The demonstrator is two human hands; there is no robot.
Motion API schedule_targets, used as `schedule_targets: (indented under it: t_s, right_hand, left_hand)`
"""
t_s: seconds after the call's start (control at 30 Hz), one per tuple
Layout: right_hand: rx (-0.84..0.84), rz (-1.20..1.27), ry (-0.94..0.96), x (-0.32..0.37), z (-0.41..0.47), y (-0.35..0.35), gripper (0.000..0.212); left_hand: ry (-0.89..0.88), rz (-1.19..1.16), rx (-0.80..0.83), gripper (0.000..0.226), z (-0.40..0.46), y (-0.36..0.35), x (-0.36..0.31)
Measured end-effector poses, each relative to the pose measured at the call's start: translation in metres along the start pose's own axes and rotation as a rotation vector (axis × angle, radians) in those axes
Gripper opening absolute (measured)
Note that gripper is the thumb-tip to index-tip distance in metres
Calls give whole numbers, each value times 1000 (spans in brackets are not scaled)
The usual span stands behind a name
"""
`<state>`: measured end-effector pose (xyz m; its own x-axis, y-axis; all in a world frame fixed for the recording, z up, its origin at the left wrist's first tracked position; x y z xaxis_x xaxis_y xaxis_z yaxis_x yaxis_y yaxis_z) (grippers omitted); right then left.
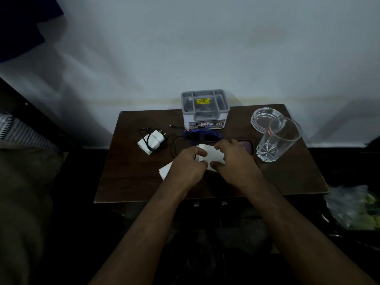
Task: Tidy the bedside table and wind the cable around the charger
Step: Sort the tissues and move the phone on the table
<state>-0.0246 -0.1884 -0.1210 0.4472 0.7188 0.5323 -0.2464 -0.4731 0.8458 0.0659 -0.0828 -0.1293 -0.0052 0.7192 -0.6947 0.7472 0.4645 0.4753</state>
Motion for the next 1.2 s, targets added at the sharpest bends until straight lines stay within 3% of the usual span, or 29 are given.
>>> schedule_targets:
  t_s: [0.43,0.63,0.9,0.97,1.07,1.2]
  right_hand:
    - [-21,56,37,4,2,0,42]
    - [-80,42,17,1,11,4,37]
    - [-227,105,175,27,14,14,35]
    - [-175,112,208,37,16,4,34]
    - [-69,107,251,48,20,-13,27]
    - [67,99,329,62,20,-31,24]
  left_hand:
    - [28,47,-15,29,-2,-6,0]
    - [37,-101,14,18,-3,0,1]
    - [-35,-348,-289,22,-5,62,4]
    - [-56,-327,-376,23,-6,81,8]
    - [-104,-189,-544,42,-9,111,11]
    - [-117,-107,-604,44,-11,124,13]
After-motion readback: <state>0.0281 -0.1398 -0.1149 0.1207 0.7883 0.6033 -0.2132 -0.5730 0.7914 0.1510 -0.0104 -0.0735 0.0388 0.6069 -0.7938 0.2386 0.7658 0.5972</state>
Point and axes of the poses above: each hand's wrist, its own z-axis towards the middle knuckle, its own y-axis out of the back of the hand, x = y × z, the point moved 9 cm from there along z, towards the middle knuckle, and after that the axes turned 13 degrees about y, right-handed, at the moved point
